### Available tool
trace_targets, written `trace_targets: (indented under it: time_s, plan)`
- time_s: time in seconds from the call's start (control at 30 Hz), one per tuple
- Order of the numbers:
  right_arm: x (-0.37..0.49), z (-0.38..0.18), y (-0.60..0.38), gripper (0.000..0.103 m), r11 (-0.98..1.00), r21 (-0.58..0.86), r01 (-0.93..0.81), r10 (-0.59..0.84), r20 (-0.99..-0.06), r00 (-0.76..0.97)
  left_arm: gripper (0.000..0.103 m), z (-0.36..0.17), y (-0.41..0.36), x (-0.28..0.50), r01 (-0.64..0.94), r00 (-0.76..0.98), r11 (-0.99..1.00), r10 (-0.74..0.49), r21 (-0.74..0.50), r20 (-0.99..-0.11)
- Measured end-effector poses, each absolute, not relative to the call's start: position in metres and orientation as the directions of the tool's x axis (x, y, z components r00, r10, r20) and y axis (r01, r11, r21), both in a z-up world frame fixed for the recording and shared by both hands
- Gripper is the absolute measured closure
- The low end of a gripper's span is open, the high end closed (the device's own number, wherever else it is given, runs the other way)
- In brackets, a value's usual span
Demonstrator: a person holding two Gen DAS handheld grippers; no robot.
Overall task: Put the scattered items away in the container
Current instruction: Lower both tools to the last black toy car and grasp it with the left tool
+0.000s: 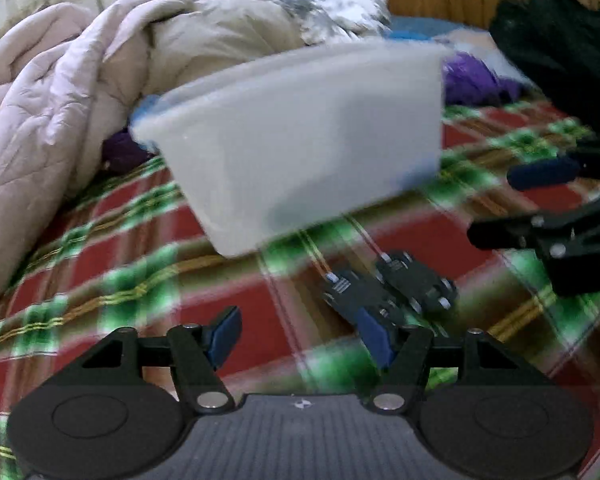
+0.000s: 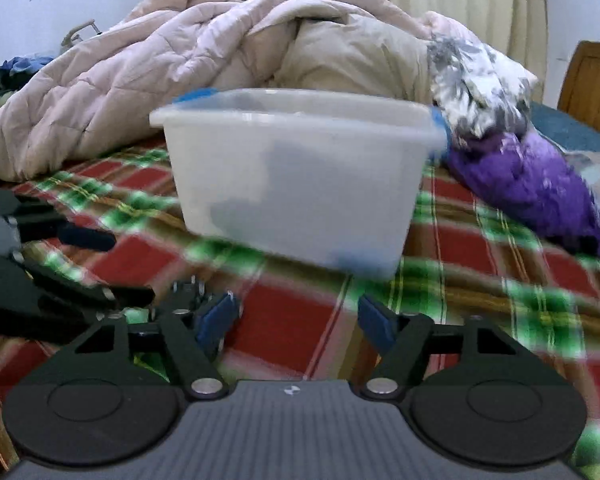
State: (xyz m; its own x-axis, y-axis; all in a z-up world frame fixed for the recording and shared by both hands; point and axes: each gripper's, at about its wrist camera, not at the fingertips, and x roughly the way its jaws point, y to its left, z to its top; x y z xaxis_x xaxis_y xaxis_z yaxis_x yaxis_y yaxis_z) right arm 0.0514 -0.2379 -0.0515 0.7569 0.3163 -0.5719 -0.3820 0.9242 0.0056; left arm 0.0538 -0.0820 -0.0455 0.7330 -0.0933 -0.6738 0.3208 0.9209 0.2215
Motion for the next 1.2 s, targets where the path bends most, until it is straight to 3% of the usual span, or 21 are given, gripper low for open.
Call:
trace_targets:
  time_s: [0.3, 0.57, 0.7, 0.93, 1.2]
  plan:
    - [0.046, -0.058, -0.252, 0.032, 0.941, 0.041, -0.336, 0.302, -0.552, 0.778, 0.035, -0.052, -0.087, 0.066, 0.290, 0.735, 0.941, -0.103, 0.173, -0.670]
    - [0.039, -0.065, -0.235, 0.031, 0.918, 0.017, -0.397, 0.338, -0.556, 0.759, 0.035, -0.050, -0.063, 0.071, 0.233, 0.740, 0.964, -0.091, 0.128, -0.666]
    - [0.034, -0.064, -0.226, 0.031, 0.904, -0.015, -0.427, 0.352, -0.540, 0.765, 0.034, -0.041, -0.059, 0.061, 0.270, 0.746, 0.961, -0.165, 0.067, -0.645]
    - [0.037, -0.064, -0.231, 0.031, 0.913, -0.004, -0.408, 0.342, -0.538, 0.770, 0.034, -0.059, -0.070, 0.073, 0.296, 0.711, 0.952, -0.166, 0.076, -0.684]
    - [0.036, -0.068, -0.223, 0.031, 0.902, 0.000, -0.432, 0.359, -0.555, 0.750, 0.035, -0.058, -0.063, 0.088, 0.241, 0.736, 0.966, -0.117, 0.097, -0.667]
